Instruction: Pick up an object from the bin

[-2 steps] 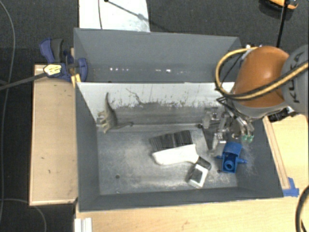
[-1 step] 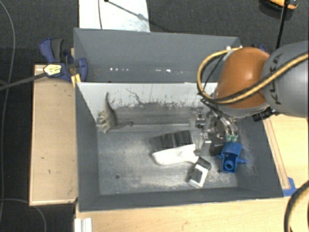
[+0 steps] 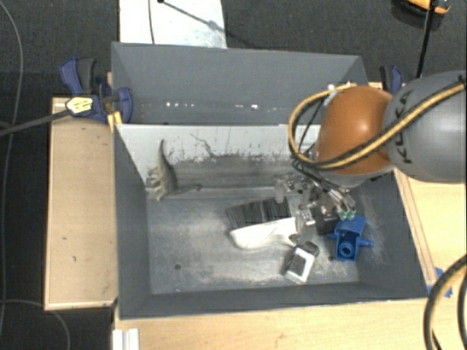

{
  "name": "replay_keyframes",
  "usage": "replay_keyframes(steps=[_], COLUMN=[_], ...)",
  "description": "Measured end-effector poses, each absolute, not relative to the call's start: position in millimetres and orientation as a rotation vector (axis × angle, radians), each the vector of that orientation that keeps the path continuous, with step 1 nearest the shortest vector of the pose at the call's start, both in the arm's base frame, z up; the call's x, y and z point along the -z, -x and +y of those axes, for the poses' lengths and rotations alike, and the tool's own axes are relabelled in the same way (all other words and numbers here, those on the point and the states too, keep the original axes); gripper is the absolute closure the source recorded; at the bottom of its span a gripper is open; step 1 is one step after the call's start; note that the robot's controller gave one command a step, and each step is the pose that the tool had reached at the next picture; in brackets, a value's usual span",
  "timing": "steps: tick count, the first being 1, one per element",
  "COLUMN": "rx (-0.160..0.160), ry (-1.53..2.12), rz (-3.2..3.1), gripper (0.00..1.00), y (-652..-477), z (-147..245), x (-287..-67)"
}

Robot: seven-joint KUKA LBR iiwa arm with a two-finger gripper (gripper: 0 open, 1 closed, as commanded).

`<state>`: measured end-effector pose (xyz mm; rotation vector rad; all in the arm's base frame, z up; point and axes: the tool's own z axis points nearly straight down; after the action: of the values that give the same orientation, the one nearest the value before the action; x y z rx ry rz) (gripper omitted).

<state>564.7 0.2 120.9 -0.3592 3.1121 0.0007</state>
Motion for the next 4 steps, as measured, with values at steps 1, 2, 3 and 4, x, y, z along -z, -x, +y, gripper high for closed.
replay_keyframes(steps=[1, 2, 3, 4], rx=[0.002, -0.002, -0.002, -0.001], ry=[0.135, 0.092, 0.094, 0.066], rz=[3.130, 3.148, 3.148, 3.149], gripper=[0.00, 1.00, 1.00, 1.00], y=[-576.9, -576.9, -576.9, -584.5], z=[23.1, 50.2, 50.2, 68.5], x=[-88.3, -73.4, -73.4, -126.2])
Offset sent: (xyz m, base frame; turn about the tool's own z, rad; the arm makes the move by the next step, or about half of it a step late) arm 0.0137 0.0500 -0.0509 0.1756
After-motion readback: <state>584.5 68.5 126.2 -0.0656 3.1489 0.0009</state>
